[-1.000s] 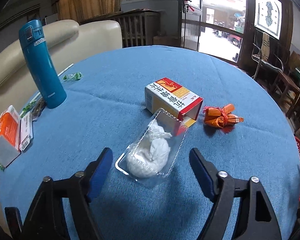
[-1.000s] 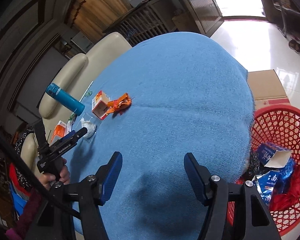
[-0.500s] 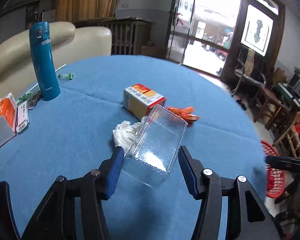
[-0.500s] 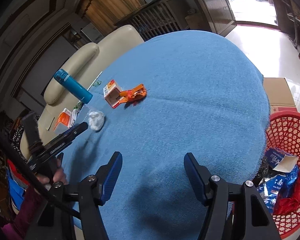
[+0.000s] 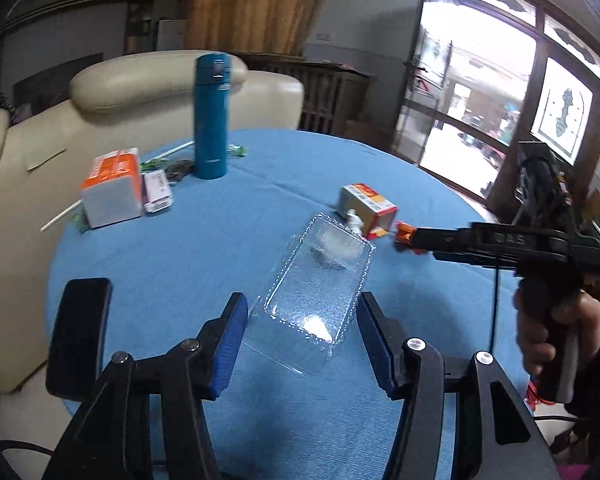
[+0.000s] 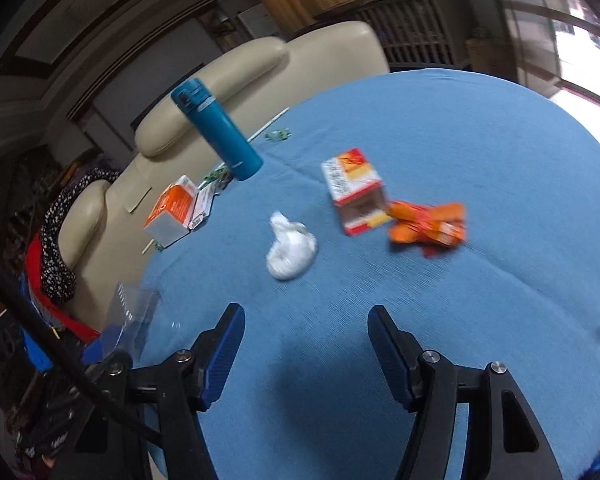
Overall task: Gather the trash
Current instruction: 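Grasp the crumpled white plastic bag with the right tool, then hold the clear container in the left tool while the right tool holds the white bag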
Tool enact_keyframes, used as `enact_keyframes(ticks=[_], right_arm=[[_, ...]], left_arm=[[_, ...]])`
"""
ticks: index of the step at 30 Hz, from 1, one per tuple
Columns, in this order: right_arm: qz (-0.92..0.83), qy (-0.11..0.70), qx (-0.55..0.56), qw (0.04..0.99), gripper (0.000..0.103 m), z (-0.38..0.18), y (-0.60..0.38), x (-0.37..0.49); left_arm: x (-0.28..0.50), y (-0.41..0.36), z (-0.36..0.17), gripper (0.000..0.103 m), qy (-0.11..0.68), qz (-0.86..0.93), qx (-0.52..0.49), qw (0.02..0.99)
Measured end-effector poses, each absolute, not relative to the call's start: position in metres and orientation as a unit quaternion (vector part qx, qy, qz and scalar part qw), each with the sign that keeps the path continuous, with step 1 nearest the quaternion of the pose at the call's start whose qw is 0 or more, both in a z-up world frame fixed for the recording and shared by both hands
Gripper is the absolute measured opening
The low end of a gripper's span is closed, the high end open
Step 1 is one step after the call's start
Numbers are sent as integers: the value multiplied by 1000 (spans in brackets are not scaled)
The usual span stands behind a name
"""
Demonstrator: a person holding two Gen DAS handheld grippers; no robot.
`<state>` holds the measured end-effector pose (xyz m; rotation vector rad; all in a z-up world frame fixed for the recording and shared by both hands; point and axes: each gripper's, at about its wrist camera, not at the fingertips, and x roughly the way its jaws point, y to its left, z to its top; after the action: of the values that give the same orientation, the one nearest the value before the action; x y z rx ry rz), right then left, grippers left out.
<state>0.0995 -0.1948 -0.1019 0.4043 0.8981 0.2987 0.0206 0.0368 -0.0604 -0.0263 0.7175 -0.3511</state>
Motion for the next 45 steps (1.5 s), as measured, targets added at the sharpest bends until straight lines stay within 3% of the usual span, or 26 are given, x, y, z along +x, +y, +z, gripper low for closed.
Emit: enact_keyframes(ticks=[2, 8, 12, 15, 45], right_arm=[[144, 437, 195, 866, 66, -108, -180, 121], [114, 473, 215, 847, 50, -140, -153, 173], [92, 489, 215, 841, 30, -154, -141, 190], [93, 476, 191, 853, 25, -152, -138, 181], [60, 328, 220, 917, 25, -46, -293, -87]], left_arm=[[25, 41, -61, 58, 354, -153, -18, 923], [22, 50, -60, 58, 356, -140, -28, 923], [21, 50, -60, 58, 359, -143, -28, 922], [19, 48, -58, 58, 355, -146, -27, 923], [-50, -72, 12, 59, 291, -154, 99, 939]])
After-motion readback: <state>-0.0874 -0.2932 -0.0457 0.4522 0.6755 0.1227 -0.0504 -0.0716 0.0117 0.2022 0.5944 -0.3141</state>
